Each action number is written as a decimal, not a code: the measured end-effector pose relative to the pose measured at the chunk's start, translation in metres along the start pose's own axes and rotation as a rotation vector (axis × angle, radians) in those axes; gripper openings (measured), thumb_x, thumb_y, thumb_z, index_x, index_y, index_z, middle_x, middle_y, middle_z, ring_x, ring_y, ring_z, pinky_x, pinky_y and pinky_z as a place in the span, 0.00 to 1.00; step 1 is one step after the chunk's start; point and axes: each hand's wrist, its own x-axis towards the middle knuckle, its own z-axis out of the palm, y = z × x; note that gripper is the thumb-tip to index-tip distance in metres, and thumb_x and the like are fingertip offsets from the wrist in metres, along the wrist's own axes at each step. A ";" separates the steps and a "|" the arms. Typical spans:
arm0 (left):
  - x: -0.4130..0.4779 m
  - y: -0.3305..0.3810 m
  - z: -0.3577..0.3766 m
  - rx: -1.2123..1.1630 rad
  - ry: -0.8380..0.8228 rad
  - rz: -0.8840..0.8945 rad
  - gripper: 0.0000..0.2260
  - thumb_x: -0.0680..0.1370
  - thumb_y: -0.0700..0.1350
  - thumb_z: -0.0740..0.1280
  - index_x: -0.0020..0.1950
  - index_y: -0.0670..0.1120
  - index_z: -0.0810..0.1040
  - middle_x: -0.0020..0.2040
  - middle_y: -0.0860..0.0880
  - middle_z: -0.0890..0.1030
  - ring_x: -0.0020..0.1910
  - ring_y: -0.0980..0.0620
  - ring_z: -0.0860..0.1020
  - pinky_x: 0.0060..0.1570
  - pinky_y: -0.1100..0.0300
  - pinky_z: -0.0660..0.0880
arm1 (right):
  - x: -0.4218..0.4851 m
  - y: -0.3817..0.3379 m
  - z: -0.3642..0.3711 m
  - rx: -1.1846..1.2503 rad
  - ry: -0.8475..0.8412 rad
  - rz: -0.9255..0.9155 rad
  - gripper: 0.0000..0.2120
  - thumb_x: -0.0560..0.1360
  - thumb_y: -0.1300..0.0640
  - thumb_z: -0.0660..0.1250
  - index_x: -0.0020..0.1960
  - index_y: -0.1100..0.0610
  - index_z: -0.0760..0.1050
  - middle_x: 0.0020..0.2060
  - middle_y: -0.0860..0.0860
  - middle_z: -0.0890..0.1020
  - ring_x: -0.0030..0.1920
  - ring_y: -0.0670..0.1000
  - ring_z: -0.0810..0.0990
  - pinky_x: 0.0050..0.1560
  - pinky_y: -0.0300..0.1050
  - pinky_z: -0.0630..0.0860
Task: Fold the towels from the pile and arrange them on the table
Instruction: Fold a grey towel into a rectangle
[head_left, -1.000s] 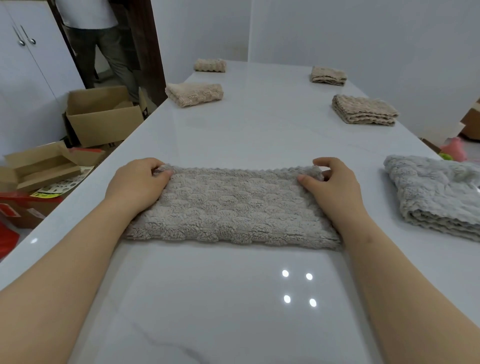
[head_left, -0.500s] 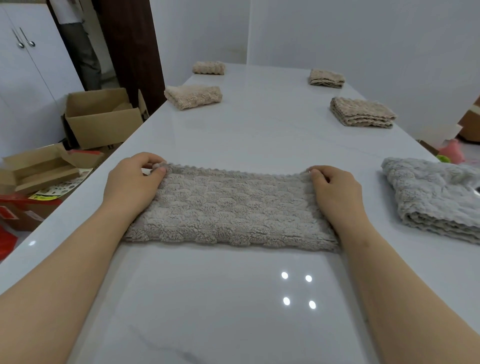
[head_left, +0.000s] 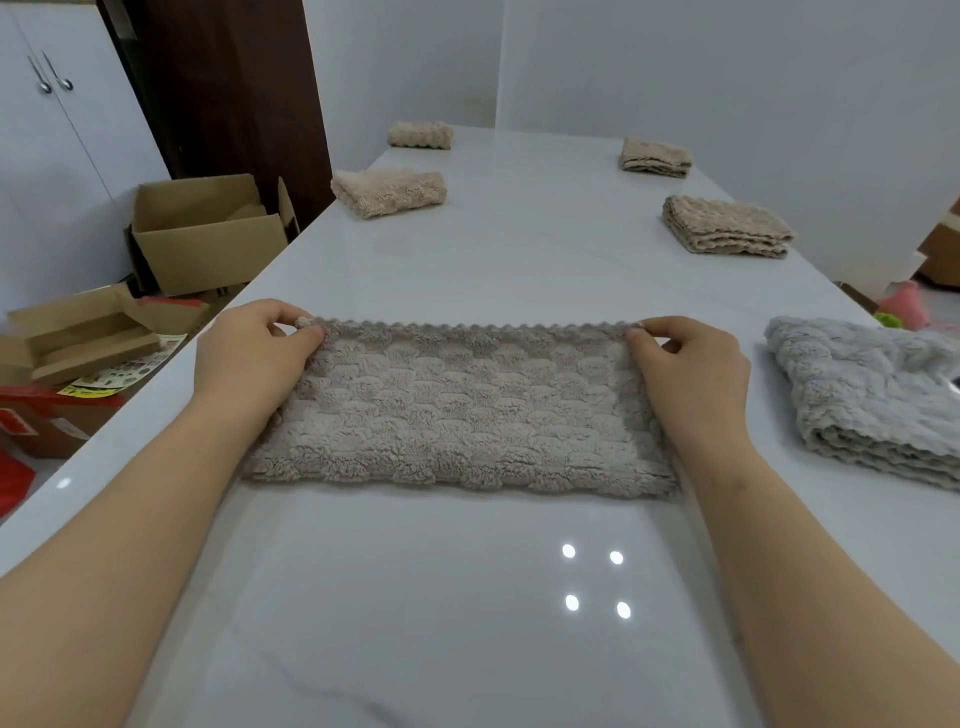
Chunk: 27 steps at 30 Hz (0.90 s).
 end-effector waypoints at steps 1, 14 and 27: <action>0.000 0.000 0.001 -0.001 0.005 -0.010 0.03 0.73 0.47 0.68 0.43 0.49 0.78 0.32 0.52 0.73 0.34 0.53 0.70 0.35 0.57 0.63 | 0.001 -0.001 0.001 0.049 0.010 0.018 0.10 0.75 0.52 0.64 0.51 0.53 0.81 0.34 0.47 0.80 0.44 0.50 0.78 0.43 0.38 0.67; -0.041 0.032 0.002 0.199 -0.229 0.480 0.19 0.76 0.54 0.55 0.67 0.54 0.70 0.60 0.47 0.74 0.59 0.47 0.72 0.57 0.53 0.67 | -0.010 -0.004 0.003 -0.349 -0.237 0.037 0.23 0.74 0.45 0.61 0.64 0.56 0.67 0.56 0.55 0.76 0.59 0.58 0.73 0.49 0.50 0.69; -0.071 0.033 0.033 0.674 -0.631 0.520 0.35 0.65 0.70 0.31 0.72 0.66 0.43 0.77 0.57 0.46 0.76 0.52 0.42 0.71 0.46 0.41 | -0.013 -0.002 -0.016 -0.170 -0.372 0.082 0.15 0.73 0.48 0.65 0.34 0.53 0.65 0.32 0.50 0.73 0.38 0.54 0.73 0.34 0.46 0.65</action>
